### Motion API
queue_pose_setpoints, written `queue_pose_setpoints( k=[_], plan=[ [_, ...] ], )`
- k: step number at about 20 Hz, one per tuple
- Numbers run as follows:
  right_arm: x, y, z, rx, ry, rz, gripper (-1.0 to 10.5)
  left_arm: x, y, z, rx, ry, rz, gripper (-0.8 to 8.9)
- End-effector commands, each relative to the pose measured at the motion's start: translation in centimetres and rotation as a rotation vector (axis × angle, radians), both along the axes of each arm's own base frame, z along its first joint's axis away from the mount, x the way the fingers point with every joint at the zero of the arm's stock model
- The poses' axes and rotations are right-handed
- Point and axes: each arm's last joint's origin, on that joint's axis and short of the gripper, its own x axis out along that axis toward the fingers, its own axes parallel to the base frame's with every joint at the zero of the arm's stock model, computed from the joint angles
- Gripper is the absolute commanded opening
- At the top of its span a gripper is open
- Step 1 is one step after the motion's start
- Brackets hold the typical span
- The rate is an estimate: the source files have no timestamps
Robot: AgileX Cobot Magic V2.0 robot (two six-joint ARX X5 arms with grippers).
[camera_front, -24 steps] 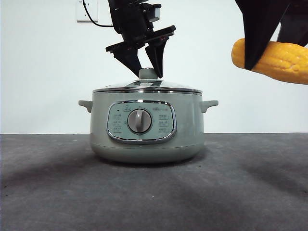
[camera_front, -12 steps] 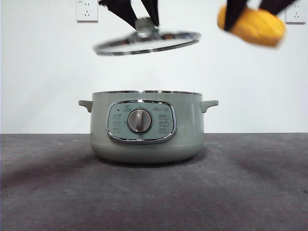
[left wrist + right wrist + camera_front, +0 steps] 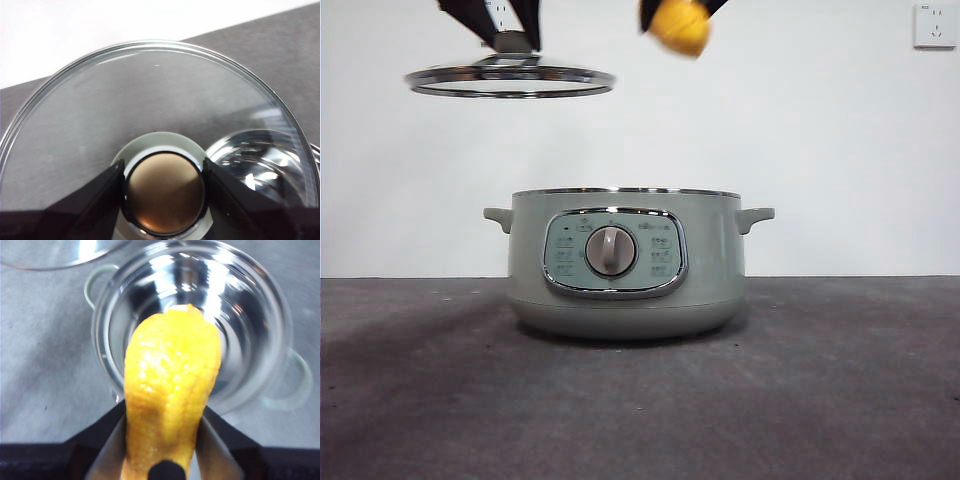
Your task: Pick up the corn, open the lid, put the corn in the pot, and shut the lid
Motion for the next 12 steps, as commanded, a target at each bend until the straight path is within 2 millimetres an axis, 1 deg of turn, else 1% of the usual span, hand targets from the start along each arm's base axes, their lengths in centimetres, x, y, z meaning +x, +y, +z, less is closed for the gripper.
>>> queue_pose_setpoints(
  k=[1,4,6,9,12],
  plan=[
    [2.4,1.9,-2.2,-0.032,0.026,0.029,-0.1,-0.7,2.4,1.7,-0.012,-0.059,0.04,-0.09],
    [6.0,3.4,-5.4,-0.058,0.045,0.027,-0.1,-0.2,5.2,1.7,-0.039,-0.054,0.075,-0.09],
    [8.4,3.7,-7.5,-0.04,0.055,0.011,-0.1,-0.1,6.9,1.7,-0.054,-0.052,0.096,-0.09],
    [11.3,3.2,-10.8,-0.019,0.095,-0.009,-0.1,0.1,8.8,1.7,-0.053,-0.053,0.142,-0.09],
    [13.2,2.4,-13.5,-0.012,0.156,-0.021,-0.1,0.1,10.0,1.7,-0.04,-0.056,0.163,-0.09]
  ],
)
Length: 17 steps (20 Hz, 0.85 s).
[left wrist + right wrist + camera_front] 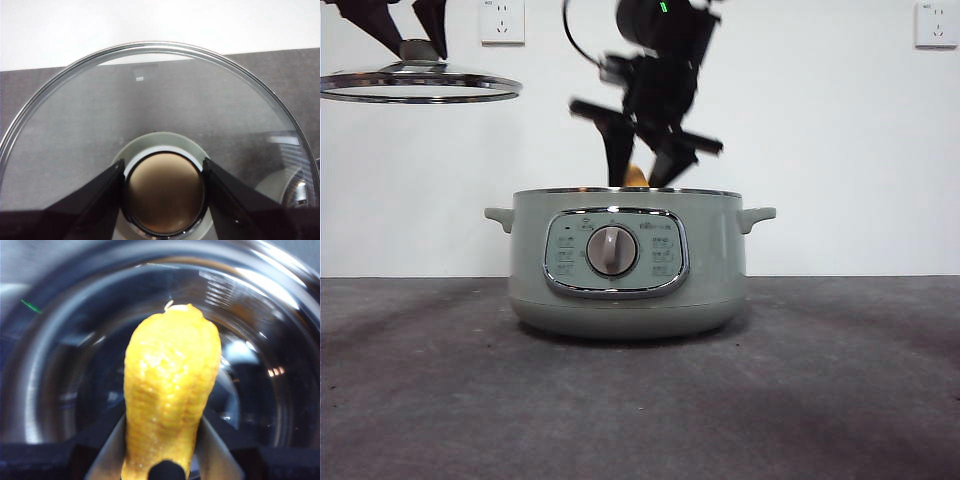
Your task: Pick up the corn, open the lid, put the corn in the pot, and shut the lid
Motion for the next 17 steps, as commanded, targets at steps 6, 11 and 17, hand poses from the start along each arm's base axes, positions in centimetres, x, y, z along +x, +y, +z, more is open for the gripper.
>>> queue_pose_setpoints(
  k=[6,11,17],
  plan=[
    [1.2,0.4,-3.6,-0.031,0.064,0.034,-0.1,-1.2,0.5,1.6,0.025,-0.063,-0.018,-0.09],
    [1.0,0.7,-4.7,-0.054,0.106,0.046,-0.1,-1.2,0.3,1.7,0.01,-0.064,-0.046,-0.09],
    [0.2,2.1,-5.2,-0.064,0.121,0.082,-0.1,-1.2,-0.6,1.7,-0.002,-0.065,-0.083,-0.09]
  ],
)
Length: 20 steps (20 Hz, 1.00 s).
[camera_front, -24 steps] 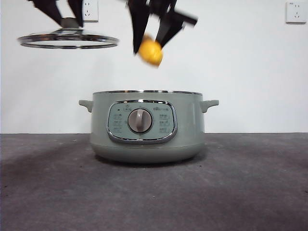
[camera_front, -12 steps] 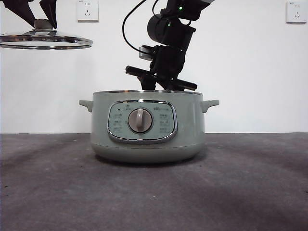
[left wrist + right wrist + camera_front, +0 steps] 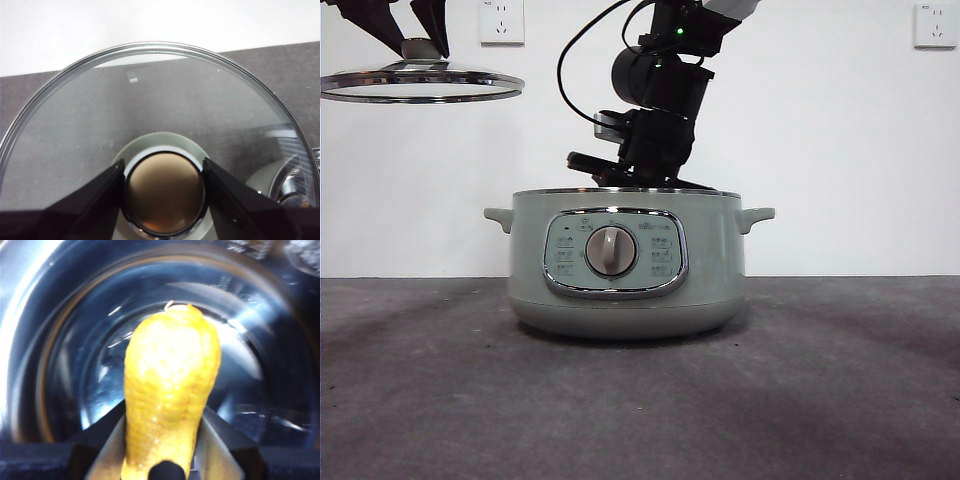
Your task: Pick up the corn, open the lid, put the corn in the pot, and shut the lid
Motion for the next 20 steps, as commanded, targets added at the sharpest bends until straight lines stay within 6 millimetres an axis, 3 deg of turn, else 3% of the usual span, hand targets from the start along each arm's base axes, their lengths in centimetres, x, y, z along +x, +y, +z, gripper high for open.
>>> queue_pose_setpoints(
  k=[1,7,9,10,11,13,17,20],
  plan=[
    [-0.1,1.1,-1.5,-0.029,0.013,0.025,-0.1,-1.2,-0.6,1.6,0.003,-0.061,-0.029,-0.09],
    [-0.1,1.7,-2.9,-0.063,0.02,0.021,0.4,-1.3,-2.4,1.6,0.002,-0.061,-0.072,-0.09],
    [0.0,1.7,-2.9,-0.076,0.003,0.006,4.4,-1.3,-2.5,1.6,0.002,-0.061,-0.076,-0.09],
    [0.0,1.6,-2.7,-0.105,-0.026,-0.036,5.1,-1.3,-2.6,1.6,0.002,-0.061,-0.078,-0.09],
    [0.0,1.6,-2.3,-0.116,-0.051,-0.061,5.1,-1.3,-2.6,1.6,0.002,-0.061,-0.078,-0.09],
    [-0.4,1.3,-0.3,-0.104,-0.09,-0.072,5.1,-1.3,-2.7,1.6,0.001,-0.061,-0.08,-0.09],
    [-2.9,0.4,6.0,-0.082,-0.194,-0.085,5.1,-1.5,-3.9,1.6,-0.002,-0.061,-0.108,-0.09],
    [-5.5,-1.8,10.4,-0.137,-0.231,-0.12,5.0,-1.8,-6.0,1.6,-0.011,-0.058,-0.155,-0.09]
  ],
)
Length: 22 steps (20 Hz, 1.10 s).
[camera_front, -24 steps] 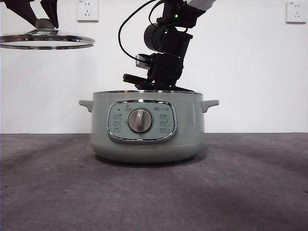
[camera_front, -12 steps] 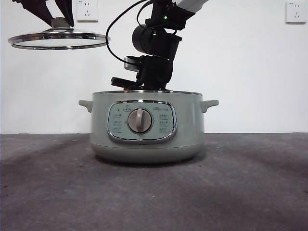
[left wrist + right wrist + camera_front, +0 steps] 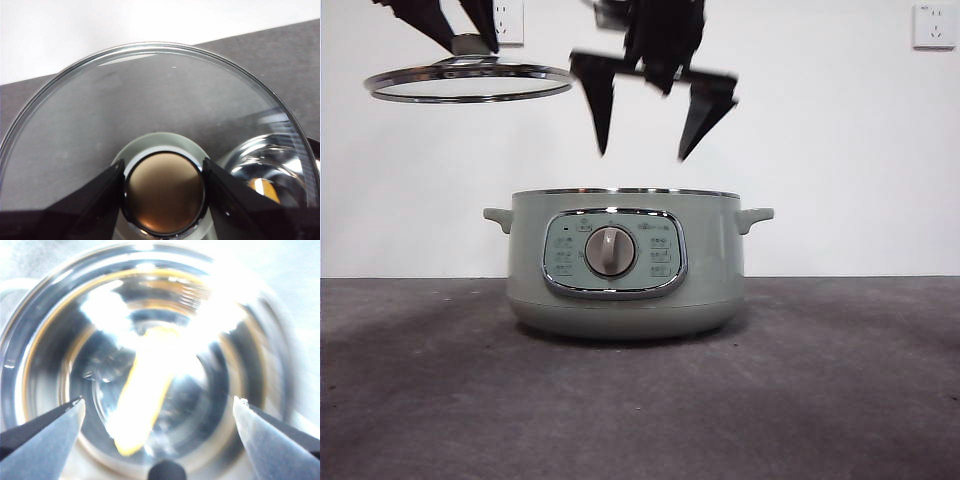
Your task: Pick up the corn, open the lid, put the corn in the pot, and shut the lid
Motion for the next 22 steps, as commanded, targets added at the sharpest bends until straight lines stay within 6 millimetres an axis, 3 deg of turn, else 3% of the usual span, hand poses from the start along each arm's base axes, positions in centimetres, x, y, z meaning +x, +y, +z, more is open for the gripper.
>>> queue_pose_setpoints(
  k=[1,3,5,8,10,15,22],
  plan=[
    [-1.5,-1.4,1.5,-0.096,-0.006,-0.057,4.9,-1.4,-1.5,1.6,-0.018,-0.055,-0.041,-0.09],
    [-3.1,-2.9,3.1,-0.199,-0.014,-0.103,2.6,-1.8,-3.1,1.6,-0.026,-0.051,-0.074,-0.09],
    [-4.2,-3.8,5.0,-0.184,-0.067,-0.135,-0.2,-2.1,-4.4,1.6,-0.028,-0.05,-0.1,-0.09],
    [-6.2,-5.2,7.4,-0.153,-0.11,-0.133,-0.1,-2.6,-6.0,1.6,-0.039,-0.045,-0.132,-0.09],
    [-7.9,-6.4,7.9,-0.164,-0.105,-0.123,-0.1,-2.9,-6.9,1.6,-0.039,-0.043,-0.158,-0.09],
    [-13.8,-11.0,5.4,-0.292,-0.052,-0.148,-0.1,-3.6,-9.2,1.3,-0.059,-0.023,-0.197,-0.09],
    [-21.8,-16.1,2.8,-0.005,-0.121,-0.015,-0.1,-5.1,-12.6,1.1,-0.029,-0.019,-0.243,-0.09]
  ],
)
